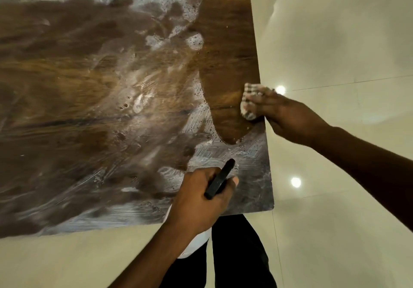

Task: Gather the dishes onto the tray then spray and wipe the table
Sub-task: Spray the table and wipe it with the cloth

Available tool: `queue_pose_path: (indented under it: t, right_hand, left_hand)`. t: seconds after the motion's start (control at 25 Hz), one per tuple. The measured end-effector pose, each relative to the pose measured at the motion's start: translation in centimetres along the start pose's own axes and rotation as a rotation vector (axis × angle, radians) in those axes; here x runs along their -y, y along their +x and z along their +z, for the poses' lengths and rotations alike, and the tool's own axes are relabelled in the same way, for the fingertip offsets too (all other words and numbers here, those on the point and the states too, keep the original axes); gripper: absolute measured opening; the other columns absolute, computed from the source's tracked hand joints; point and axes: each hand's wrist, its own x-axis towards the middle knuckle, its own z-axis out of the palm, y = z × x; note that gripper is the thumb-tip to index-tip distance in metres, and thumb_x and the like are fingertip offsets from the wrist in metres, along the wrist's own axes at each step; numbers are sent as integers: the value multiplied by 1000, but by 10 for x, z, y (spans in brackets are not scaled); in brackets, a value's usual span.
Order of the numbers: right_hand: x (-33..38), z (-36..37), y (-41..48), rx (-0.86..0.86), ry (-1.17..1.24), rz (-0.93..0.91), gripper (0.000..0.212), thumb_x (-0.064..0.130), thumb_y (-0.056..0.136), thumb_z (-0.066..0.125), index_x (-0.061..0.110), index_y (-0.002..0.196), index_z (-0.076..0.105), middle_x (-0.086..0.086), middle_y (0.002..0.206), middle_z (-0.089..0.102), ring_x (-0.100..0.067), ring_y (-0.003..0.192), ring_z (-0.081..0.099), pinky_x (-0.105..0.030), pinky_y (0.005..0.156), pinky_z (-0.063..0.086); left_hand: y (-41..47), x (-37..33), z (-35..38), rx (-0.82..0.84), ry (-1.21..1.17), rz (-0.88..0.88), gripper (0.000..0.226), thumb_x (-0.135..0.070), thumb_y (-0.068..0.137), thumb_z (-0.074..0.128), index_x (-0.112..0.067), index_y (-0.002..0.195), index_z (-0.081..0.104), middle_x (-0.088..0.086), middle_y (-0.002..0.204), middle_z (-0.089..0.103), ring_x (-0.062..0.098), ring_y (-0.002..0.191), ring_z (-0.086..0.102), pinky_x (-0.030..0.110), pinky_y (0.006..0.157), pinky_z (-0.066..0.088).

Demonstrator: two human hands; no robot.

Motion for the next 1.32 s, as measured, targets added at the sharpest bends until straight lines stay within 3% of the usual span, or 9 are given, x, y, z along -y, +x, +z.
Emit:
queue_pose_path:
  t: [0.08,0.16,0.24,0.36,0.44,0.68,0.96,1.2,1.32]
  right_hand:
    - [9,7,29,-141,50,289,57,-5,97,52,14,150,58,-7,164,46,-29,160,28,-52,125,35]
    - [39,22,44,-159,89,371,59,-4,98,51,19,152,57,-2,166,44,-26,162,23,-53,125,35]
    - [70,44,22,-37,70,181,67,-4,96,53,24,156,51,5,170,37,-23,163,18,-53,123,39]
    - [88,59,-52,213,15,-251,68,2,96,58,27,158,48,8,171,33,-19,164,14,-47,122,42]
    - [69,47,-80,224,-29,-299,65,4,98,55,28,158,48,11,171,34,-18,164,15,-45,117,47]
    - [52,35,-21,-117,81,304,56,-4,98,56,17,150,59,-3,165,46,-28,161,26,-55,121,40]
    - [79,69,-145,215,-40,-275,73,-8,92,55,28,155,52,12,169,36,-19,163,20,-44,114,51]
    - [98,87,-99,-186,156,326,55,-3,100,56,19,151,59,0,164,47,-26,161,25,-52,118,46]
    - [140,121,-108,-146,105,217,63,-5,93,61,23,150,59,6,165,45,-21,161,25,-46,121,42]
  left_hand:
    - [-8,5,4,-8,0,24,49,-64,87,64,-23,66,48,-7,52,35,17,50,34,34,57,33]
    - [-16,10,5,-31,16,42,50,-64,88,65,-16,75,54,-2,56,39,16,53,37,34,58,34]
    - [-22,14,6,-34,21,55,45,-59,91,67,-15,79,60,8,61,46,16,54,41,33,59,35]
    - [-32,19,5,3,33,51,35,-50,94,69,-26,73,56,0,58,45,17,53,42,34,58,35]
    - [-38,21,6,31,32,42,40,-50,94,68,-30,66,50,-4,55,42,17,52,41,34,59,35]
    - [-50,28,25,26,19,28,50,-40,99,72,-23,62,43,-4,55,38,21,53,38,37,60,35]
    - [-64,44,37,-59,13,38,35,-41,99,73,-22,72,58,-10,54,50,11,51,44,29,56,36]
    - [-70,57,43,-100,9,-27,45,-45,98,73,-25,66,48,-10,50,43,10,48,41,30,57,35]
    - [-73,58,46,-144,7,-13,45,-45,97,73,-29,63,49,-9,49,46,10,45,43,29,53,36]
